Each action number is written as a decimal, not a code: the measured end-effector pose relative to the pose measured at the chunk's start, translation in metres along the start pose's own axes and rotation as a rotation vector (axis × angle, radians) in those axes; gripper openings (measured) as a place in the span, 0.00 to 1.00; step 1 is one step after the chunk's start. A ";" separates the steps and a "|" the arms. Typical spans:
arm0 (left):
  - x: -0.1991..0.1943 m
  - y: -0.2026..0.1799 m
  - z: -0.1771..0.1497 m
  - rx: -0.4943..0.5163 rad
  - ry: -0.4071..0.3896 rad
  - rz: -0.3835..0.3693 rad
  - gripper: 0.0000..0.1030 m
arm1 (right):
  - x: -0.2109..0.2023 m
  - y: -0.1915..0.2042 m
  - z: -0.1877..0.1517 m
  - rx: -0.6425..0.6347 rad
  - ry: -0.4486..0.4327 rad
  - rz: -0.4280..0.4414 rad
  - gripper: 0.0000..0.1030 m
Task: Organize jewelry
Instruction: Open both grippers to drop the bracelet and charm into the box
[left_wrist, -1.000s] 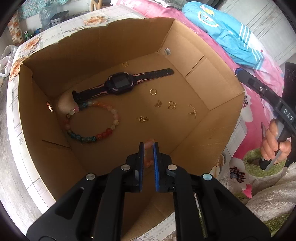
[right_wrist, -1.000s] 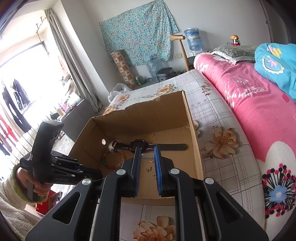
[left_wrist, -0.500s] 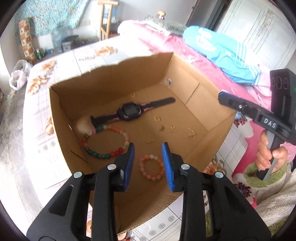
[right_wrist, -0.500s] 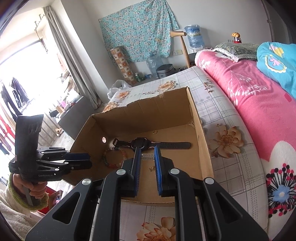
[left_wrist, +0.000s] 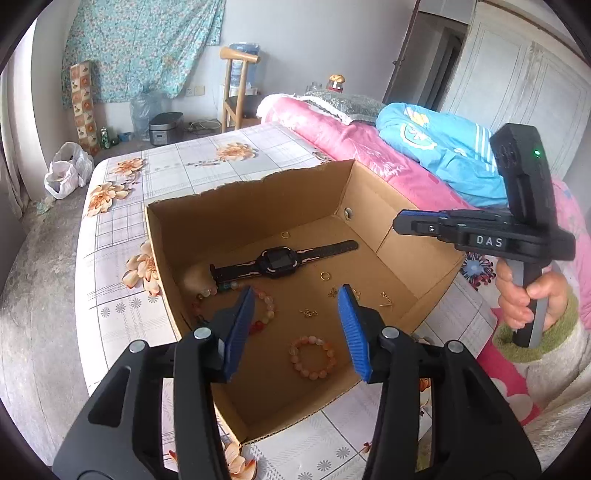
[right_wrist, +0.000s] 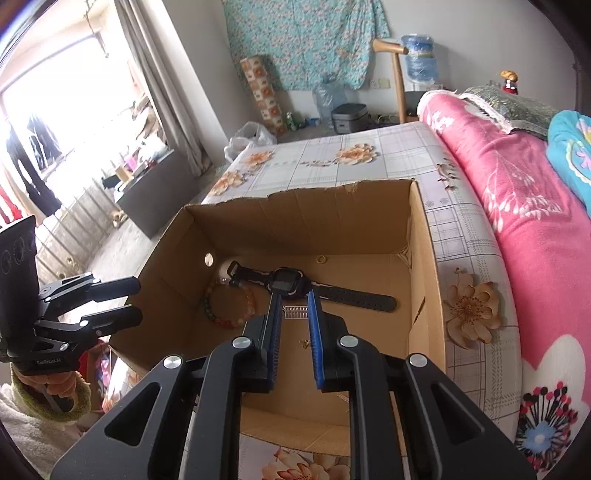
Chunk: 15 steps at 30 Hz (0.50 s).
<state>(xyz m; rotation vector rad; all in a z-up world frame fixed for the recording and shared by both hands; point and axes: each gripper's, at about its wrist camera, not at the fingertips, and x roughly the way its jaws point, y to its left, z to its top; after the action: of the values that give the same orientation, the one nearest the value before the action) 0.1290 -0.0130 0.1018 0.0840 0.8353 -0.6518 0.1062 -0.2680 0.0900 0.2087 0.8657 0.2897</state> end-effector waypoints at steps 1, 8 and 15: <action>-0.003 0.000 -0.001 0.000 -0.008 0.004 0.45 | 0.004 -0.001 0.004 -0.007 0.025 -0.001 0.14; -0.022 0.007 -0.010 -0.008 -0.068 0.023 0.47 | 0.056 -0.001 0.021 -0.091 0.320 -0.027 0.14; -0.030 0.014 -0.018 -0.023 -0.085 0.023 0.50 | 0.092 0.001 0.019 -0.184 0.488 -0.177 0.14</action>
<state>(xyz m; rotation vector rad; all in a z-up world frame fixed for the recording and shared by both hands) 0.1102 0.0190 0.1083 0.0452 0.7588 -0.6201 0.1774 -0.2371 0.0368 -0.1177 1.3237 0.2561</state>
